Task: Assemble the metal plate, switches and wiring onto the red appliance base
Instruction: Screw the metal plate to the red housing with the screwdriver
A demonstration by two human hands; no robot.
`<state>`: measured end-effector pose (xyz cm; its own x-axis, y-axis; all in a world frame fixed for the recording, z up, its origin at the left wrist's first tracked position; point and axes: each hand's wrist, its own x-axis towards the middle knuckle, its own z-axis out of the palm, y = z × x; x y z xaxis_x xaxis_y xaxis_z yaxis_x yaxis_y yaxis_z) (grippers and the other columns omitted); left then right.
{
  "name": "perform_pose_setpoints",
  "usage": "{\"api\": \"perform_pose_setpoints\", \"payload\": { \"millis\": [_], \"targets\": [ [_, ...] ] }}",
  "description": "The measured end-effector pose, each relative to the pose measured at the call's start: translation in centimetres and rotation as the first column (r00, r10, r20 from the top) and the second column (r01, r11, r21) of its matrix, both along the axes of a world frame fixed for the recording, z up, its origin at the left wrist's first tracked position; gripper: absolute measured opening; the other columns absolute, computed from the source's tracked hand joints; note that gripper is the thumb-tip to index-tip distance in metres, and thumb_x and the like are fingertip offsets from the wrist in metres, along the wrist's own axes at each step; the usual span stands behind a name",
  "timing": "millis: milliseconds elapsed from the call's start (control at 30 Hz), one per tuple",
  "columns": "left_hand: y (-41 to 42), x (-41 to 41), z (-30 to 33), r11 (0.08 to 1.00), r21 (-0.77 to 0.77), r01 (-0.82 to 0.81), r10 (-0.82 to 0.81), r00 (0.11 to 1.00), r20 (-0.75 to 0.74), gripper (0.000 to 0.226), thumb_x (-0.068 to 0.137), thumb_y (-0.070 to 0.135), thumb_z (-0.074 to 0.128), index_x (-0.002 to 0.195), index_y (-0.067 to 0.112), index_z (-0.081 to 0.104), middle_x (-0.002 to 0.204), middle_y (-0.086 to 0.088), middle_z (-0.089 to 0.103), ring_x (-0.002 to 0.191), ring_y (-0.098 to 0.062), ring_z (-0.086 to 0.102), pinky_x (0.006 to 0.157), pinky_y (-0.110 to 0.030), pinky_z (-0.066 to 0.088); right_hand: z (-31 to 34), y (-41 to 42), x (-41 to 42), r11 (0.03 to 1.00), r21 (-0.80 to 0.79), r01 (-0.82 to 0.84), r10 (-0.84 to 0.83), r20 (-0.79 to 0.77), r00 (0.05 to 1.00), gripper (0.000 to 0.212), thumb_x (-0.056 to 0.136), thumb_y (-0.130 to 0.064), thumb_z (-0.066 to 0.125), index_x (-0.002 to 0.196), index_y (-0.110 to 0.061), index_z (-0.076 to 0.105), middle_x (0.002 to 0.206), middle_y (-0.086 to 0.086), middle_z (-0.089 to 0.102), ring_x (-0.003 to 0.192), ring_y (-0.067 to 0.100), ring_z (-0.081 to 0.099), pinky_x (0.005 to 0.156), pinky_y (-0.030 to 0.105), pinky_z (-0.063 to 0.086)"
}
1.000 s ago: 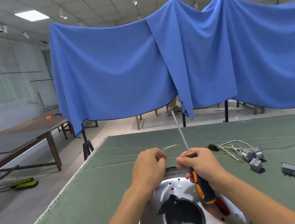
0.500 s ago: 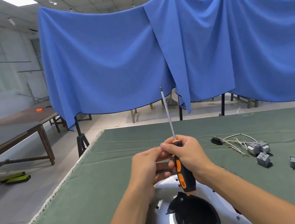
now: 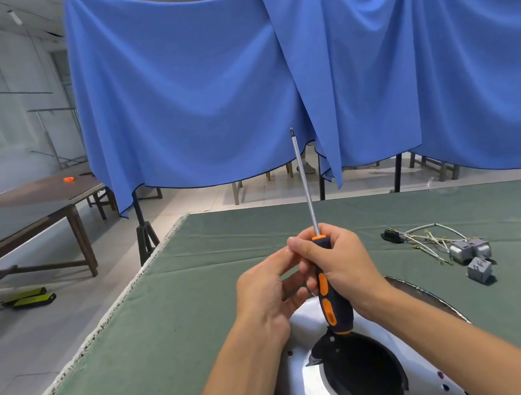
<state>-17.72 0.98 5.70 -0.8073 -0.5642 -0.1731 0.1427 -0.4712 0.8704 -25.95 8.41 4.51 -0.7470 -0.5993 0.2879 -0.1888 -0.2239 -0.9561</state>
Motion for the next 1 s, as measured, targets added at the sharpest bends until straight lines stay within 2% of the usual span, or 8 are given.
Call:
{"api": "perform_pose_setpoints", "payload": {
  "millis": [100, 167, 300, 400, 600, 667, 767, 1000],
  "targets": [
    [-0.4, -0.2, 0.1, 0.991, 0.037, -0.132, 0.133, 0.99, -0.044, 0.01, 0.089, 0.008, 0.061, 0.086, 0.004, 0.07, 0.07, -0.005, 0.069, 0.057, -0.015, 0.058, 0.044, -0.021, 0.048, 0.1, 0.3, 0.3, 0.998, 0.053, 0.032, -0.028, -0.082, 0.996, 0.026, 0.088, -0.031, 0.065, 0.082, -0.006, 0.058, 0.049, 0.001, 0.056, 0.035, 0.016, 0.048, 0.038, 0.022, 0.04],
    [-1.2, -0.1, 0.0, 0.97, 0.082, -0.23, 0.236, 0.968, -0.088, 0.011, 0.092, 0.008, 0.058, 0.083, 0.006, 0.065, 0.07, -0.004, 0.071, 0.058, -0.014, 0.061, 0.044, -0.021, 0.05, 0.3, 0.6, 0.2, 0.982, 0.145, 0.117, -0.081, -0.233, 0.969, 0.034, 0.09, -0.042, 0.059, 0.081, -0.009, 0.059, 0.051, -0.001, 0.057, 0.04, 0.014, 0.051, 0.042, 0.026, 0.042],
    [-3.0, 0.2, -0.1, 0.929, 0.178, -0.325, 0.355, 0.918, -0.177, 0.02, 0.097, 0.014, 0.051, 0.079, 0.007, 0.056, 0.061, -0.005, 0.07, 0.048, -0.011, 0.062, 0.042, -0.021, 0.05, 0.5, 1.5, -0.6, 0.83, 0.322, 0.455, -0.101, -0.715, 0.691, 0.06, 0.085, -0.069, 0.025, 0.083, -0.02, 0.061, 0.063, -0.006, 0.061, 0.064, 0.014, 0.057, 0.062, 0.034, 0.046],
    [-4.9, 0.7, -0.5, 0.901, 0.16, -0.403, 0.432, 0.868, -0.247, 0.023, 0.098, 0.015, 0.049, 0.077, 0.007, 0.052, 0.056, -0.004, 0.067, 0.043, -0.012, 0.059, 0.041, -0.022, 0.049, 0.4, 1.8, -0.7, 0.779, 0.412, 0.472, -0.022, -0.735, 0.677, 0.07, 0.079, -0.074, 0.012, 0.077, -0.027, 0.064, 0.065, -0.017, 0.062, 0.07, 0.007, 0.056, 0.061, 0.026, 0.04],
    [-6.7, 1.0, -2.4, 0.891, 0.315, -0.326, 0.412, 0.872, -0.264, 0.021, 0.099, 0.009, 0.046, 0.081, 0.002, 0.055, 0.077, -0.015, 0.067, 0.055, -0.017, 0.07, 0.048, -0.027, 0.057, -0.6, 2.4, -0.8, 0.651, 0.52, 0.553, 0.126, -0.792, 0.597, 0.075, 0.089, -0.072, 0.022, 0.071, -0.012, 0.063, 0.063, 0.001, 0.062, 0.072, 0.023, 0.061, 0.067, 0.031, 0.048],
    [-6.9, 0.9, -2.8, 0.883, 0.361, -0.302, 0.411, 0.868, -0.28, 0.021, 0.1, 0.007, 0.043, 0.083, 0.001, 0.054, 0.082, -0.017, 0.066, 0.057, -0.019, 0.071, 0.051, -0.029, 0.058, -0.6, 2.7, -0.8, 0.641, 0.517, 0.567, 0.13, -0.801, 0.584, 0.074, 0.09, -0.07, 0.024, 0.071, -0.012, 0.064, 0.062, 0.002, 0.061, 0.07, 0.023, 0.061, 0.063, 0.031, 0.046],
    [-7.4, 1.1, -3.0, 0.877, 0.389, -0.282, 0.412, 0.858, -0.306, 0.021, 0.101, 0.006, 0.039, 0.086, 0.0, 0.053, 0.071, -0.015, 0.071, 0.061, -0.022, 0.072, 0.056, -0.032, 0.06, -0.6, 2.8, -0.7, 0.639, 0.506, 0.579, 0.153, -0.821, 0.549, 0.068, 0.091, -0.068, 0.03, 0.07, -0.013, 0.064, 0.06, 0.001, 0.06, 0.065, 0.022, 0.058, 0.054, 0.03, 0.039],
    [-7.1, 1.0, -3.1, 0.905, 0.333, -0.264, 0.376, 0.861, -0.341, 0.021, 0.102, 0.007, 0.038, 0.089, -0.001, 0.054, 0.071, -0.015, 0.072, 0.067, -0.026, 0.072, 0.057, -0.033, 0.06, -1.1, 2.8, -0.7, 0.64, 0.489, 0.593, 0.146, -0.835, 0.531, 0.075, 0.087, -0.075, 0.027, 0.061, -0.011, 0.056, 0.054, -0.001, 0.058, 0.057, 0.018, 0.057, 0.052, 0.027, 0.041]
  ]
}}
